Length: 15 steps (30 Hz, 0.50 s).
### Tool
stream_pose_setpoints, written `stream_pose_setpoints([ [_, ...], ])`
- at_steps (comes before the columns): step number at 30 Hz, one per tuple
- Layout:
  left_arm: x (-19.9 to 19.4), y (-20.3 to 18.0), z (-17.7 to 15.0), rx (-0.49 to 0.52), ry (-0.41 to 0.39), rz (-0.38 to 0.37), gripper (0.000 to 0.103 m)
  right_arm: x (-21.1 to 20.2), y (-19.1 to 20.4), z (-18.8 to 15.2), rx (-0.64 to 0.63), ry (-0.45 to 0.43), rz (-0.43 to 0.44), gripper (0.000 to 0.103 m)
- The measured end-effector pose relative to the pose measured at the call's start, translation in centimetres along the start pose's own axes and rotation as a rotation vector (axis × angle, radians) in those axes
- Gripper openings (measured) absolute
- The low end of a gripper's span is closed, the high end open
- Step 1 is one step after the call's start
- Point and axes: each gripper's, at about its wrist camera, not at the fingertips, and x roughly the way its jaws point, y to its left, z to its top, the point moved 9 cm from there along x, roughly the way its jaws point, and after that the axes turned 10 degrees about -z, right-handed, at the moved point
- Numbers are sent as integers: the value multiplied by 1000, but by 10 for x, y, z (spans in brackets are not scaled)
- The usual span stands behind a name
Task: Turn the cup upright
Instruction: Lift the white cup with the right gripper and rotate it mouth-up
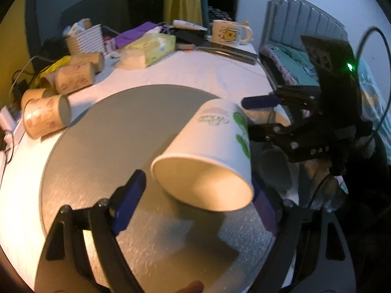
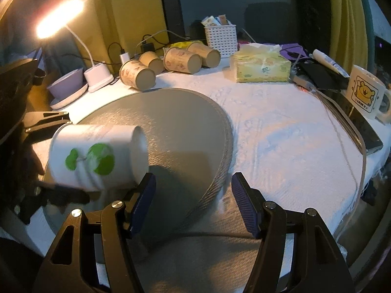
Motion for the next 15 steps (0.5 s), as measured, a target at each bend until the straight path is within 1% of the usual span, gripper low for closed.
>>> stream_pose_setpoints([
  [5, -13, 6, -9, -53, -7, 43, 85, -7, 11, 0, -33, -6, 13, 68],
  [7, -20, 8, -13, -84, -22, 61, 85, -10, 14, 1, -48, -9, 20, 68],
  [10, -32, 14, -19, -154, -60, 84, 85, -16, 13, 2, -75, -12, 19, 68],
  [12, -39, 19, -23, -202, -84, 114, 85, -20, 9, 4, -83, -13, 12, 68],
  [13, -44, 21, -25, -230, -103, 127, 85, -23, 8, 6, -89, -15, 13, 68],
  [15, -54, 23, -28, -281, -151, 130, 85, -32, 9, 11, -124, -28, 11, 68],
])
